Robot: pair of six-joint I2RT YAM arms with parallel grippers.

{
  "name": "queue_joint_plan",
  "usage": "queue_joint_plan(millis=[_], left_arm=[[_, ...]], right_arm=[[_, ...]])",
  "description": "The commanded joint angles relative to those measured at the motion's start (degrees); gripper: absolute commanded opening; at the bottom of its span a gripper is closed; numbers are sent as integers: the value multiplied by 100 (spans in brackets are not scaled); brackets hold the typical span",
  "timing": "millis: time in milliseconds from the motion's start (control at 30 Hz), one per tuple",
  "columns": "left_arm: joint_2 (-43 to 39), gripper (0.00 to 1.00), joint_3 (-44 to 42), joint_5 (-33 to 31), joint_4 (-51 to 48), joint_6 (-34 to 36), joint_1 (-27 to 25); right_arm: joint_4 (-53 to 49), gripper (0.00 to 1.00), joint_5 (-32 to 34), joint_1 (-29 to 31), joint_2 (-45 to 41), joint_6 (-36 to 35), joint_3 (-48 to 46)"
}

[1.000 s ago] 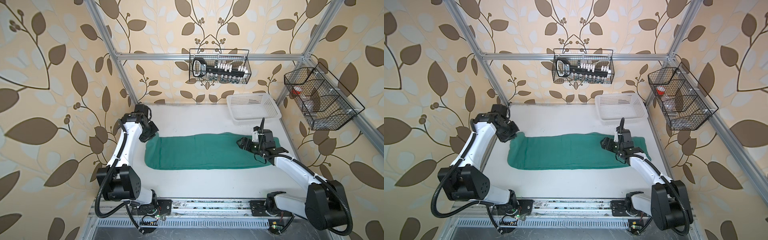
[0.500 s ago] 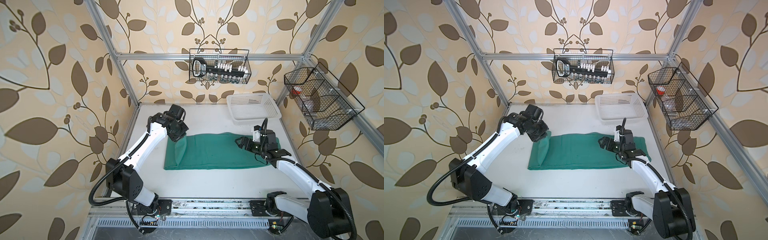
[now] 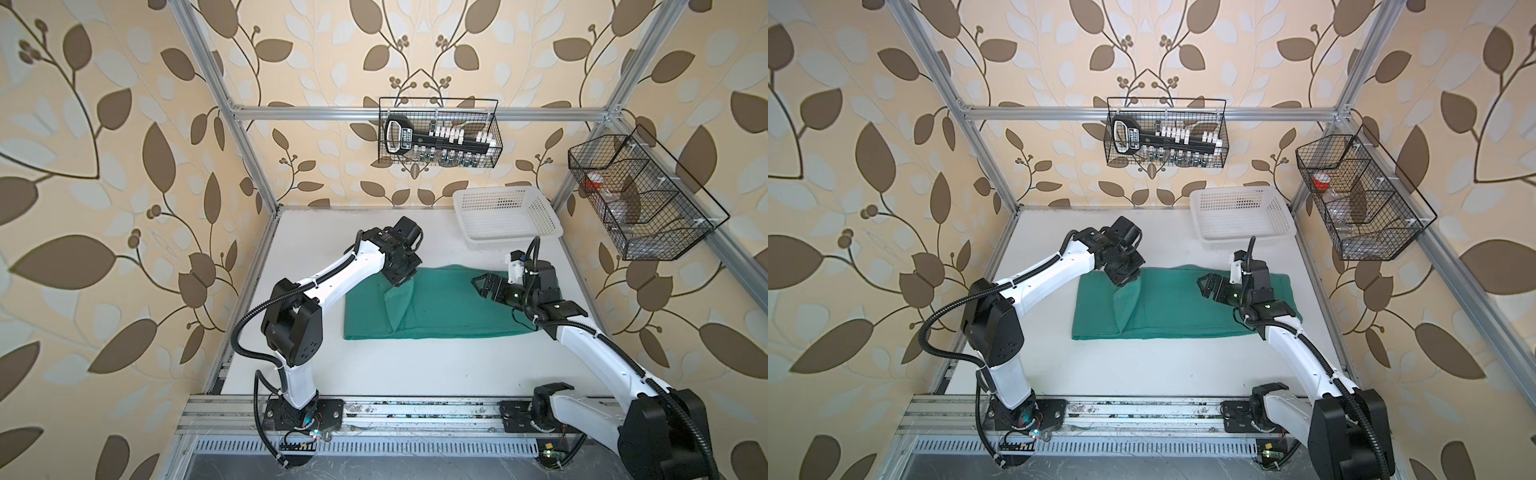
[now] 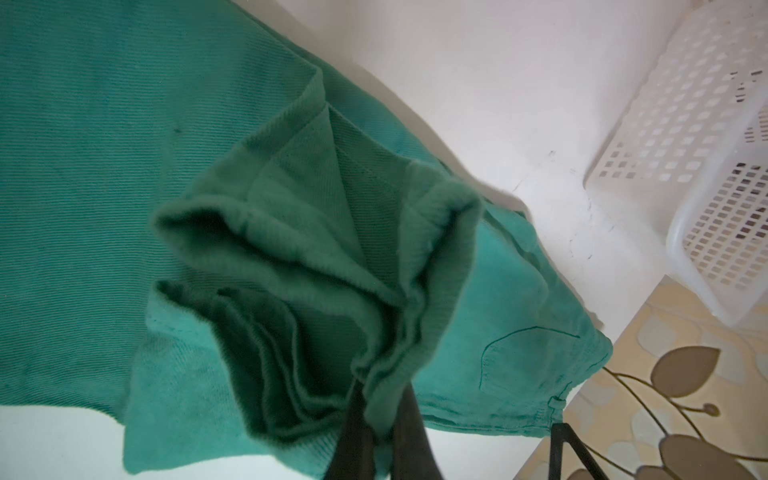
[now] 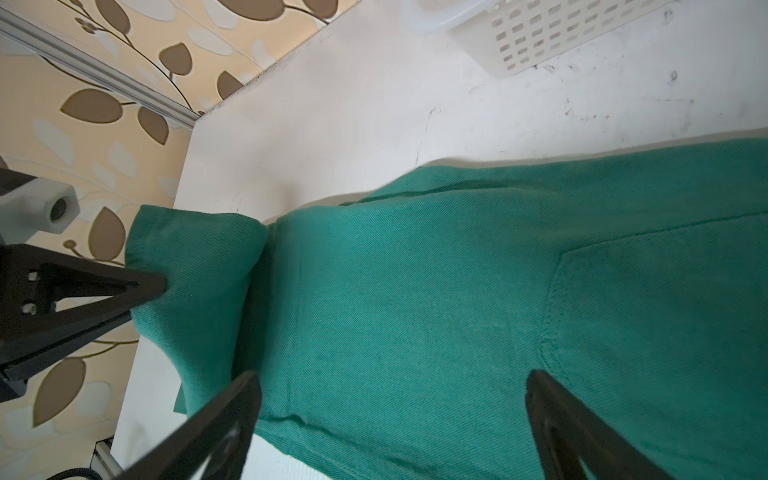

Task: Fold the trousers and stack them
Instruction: 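Lift the hem with the left gripper and carry it toward the right gripper, then lower the held hem onto the waistband end beside the right gripper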

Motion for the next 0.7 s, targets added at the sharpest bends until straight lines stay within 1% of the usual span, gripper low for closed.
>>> queue_joint_plan(millis=[0,100,200,233,333,400,433,500,533,567,600,667], left_arm=[[111,0,294,-207,60,-174,-141],[280,0,337,-122,211,-235,-190],[573,0,710,-215,141,-90,-311],[701,5,791,-176,104,-47,-317],[939,15,784,40,323,-34,-328],[1063,22,890,51,359,51,-352],[1139,28,1019,22,282,135,-378],[1255,38,1256,43,133,298,-427],[1304,45,1343,64,105,370,-457],[1331,49,1398,91,87,423,-480],[1352,52,1465,115,87,530,-510],[1361,54,1589,119,45,741,-559]], right_arm=[[-72,100,-52,-30,-71,-92,-114],[-63,100,-43,-18,-71,-81,-127],[-81,100,-43,-23,-93,-93,-162],[-92,100,-43,-18,-110,-97,-173],[-102,100,-43,-26,-156,-115,-188],[-128,100,-27,-26,-176,-128,-191],[-134,100,-25,-25,-194,-142,-197],[-147,100,-1,-41,-216,-153,-207],[-151,100,1,-60,-227,-170,-207],[-162,100,-8,-76,-229,-172,-214],[-173,100,-16,-89,-240,-181,-208],[-191,100,-8,-117,-269,-206,-197]])
